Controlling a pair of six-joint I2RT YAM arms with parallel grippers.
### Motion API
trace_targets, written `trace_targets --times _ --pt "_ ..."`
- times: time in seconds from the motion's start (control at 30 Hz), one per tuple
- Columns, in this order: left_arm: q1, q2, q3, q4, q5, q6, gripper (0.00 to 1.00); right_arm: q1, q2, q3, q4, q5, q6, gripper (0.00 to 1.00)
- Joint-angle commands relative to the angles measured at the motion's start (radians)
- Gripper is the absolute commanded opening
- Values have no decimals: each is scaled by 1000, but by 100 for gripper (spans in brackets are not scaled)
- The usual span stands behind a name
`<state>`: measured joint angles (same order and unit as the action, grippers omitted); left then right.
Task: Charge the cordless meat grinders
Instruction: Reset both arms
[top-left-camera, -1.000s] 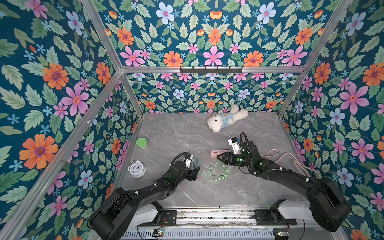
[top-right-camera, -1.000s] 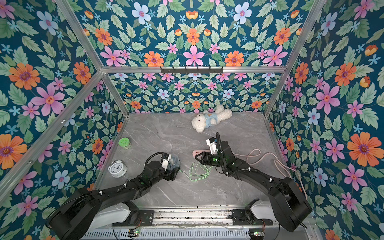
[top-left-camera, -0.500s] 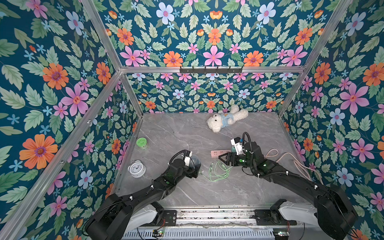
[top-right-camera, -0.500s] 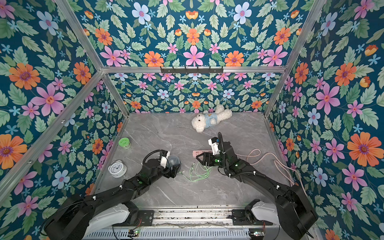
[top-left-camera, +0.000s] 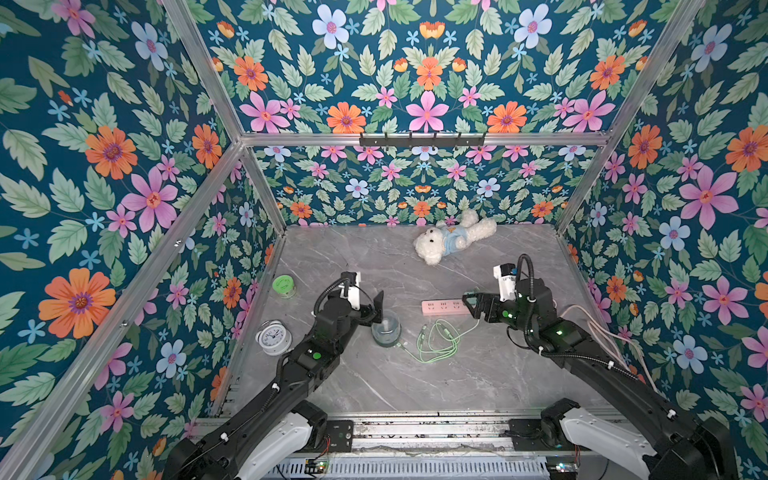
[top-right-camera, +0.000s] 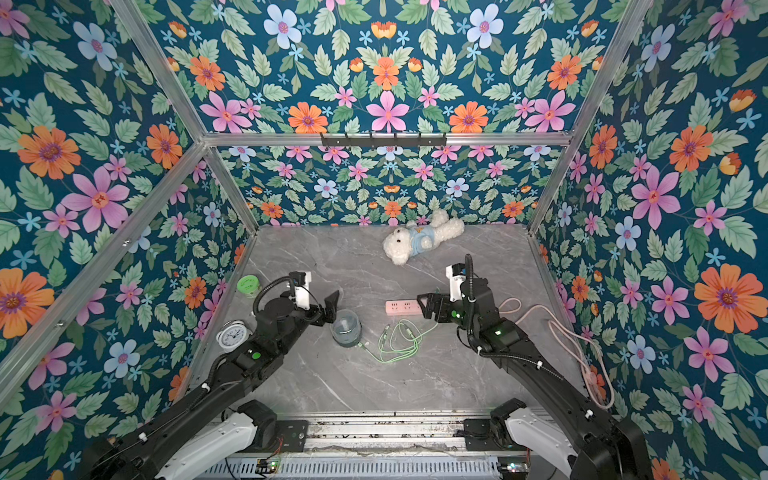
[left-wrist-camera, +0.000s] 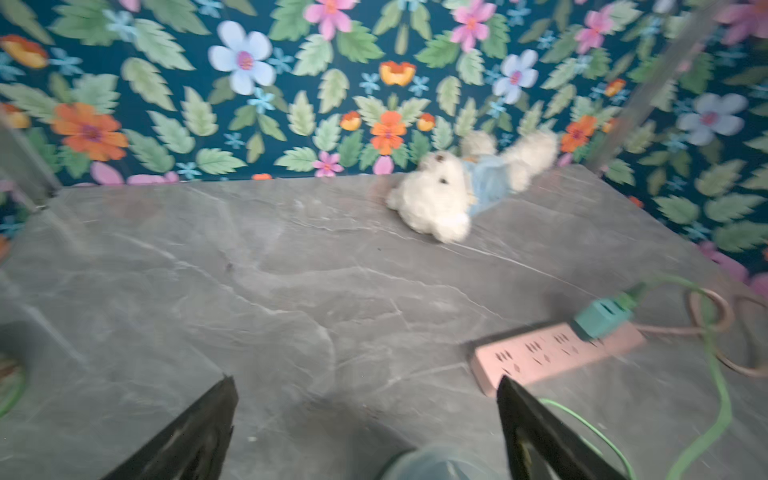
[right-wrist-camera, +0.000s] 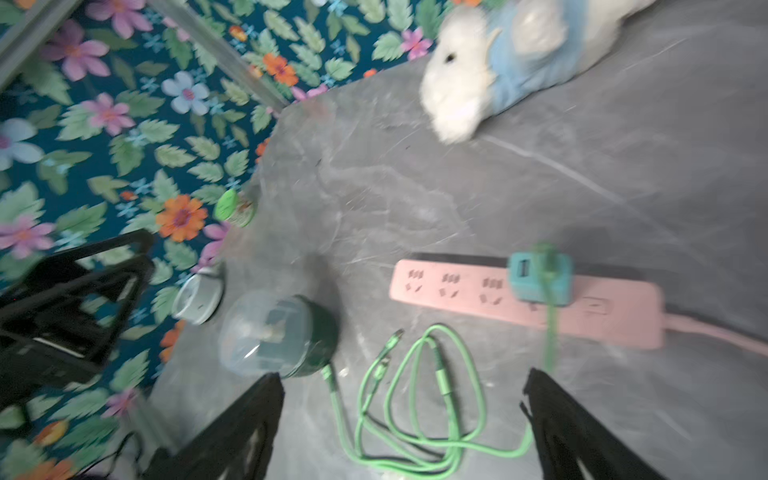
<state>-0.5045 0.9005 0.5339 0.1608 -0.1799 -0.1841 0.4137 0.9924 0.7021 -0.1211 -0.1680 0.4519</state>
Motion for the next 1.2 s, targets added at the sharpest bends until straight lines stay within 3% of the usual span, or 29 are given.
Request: trace_targets --times 0.0,0.13,0.27,0.43,0.6,0.77,0.87,0.93,1.0,1.17 --pt "123 58 37 21 -48 43 99 -66 -8 0 -47 196 -126 96" --pt "298 185 67 102 -36 43 99 -190 3 -71 63 309 -176 96" --pt "425 242 -4 278 -115 -55 99 -225 7 -175 233 498 -245 97" --pt "446 331 -61 362 -224 57 99 -322 6 -309 396 588 -223 99" --pt "457 380 -190 607 -191 82 99 -334 35 -366 500 643 -228 99" --pt "455 555 -224 877 -162 117 99 -334 99 -386 570 658 -244 99" --pt "455 643 -226 964 -90 140 99 -334 115 -435 690 591 -275 99" --pt "457 718 -261 1125 -39 170 99 -333 122 -454 750 535 -308 99" --pt "457 696 -250 1051 -40 158 99 -334 135 -484 844 510 -330 99" --pt "457 704 -252 1073 -43 160 99 -333 280 -545 1177 441 -438 99"
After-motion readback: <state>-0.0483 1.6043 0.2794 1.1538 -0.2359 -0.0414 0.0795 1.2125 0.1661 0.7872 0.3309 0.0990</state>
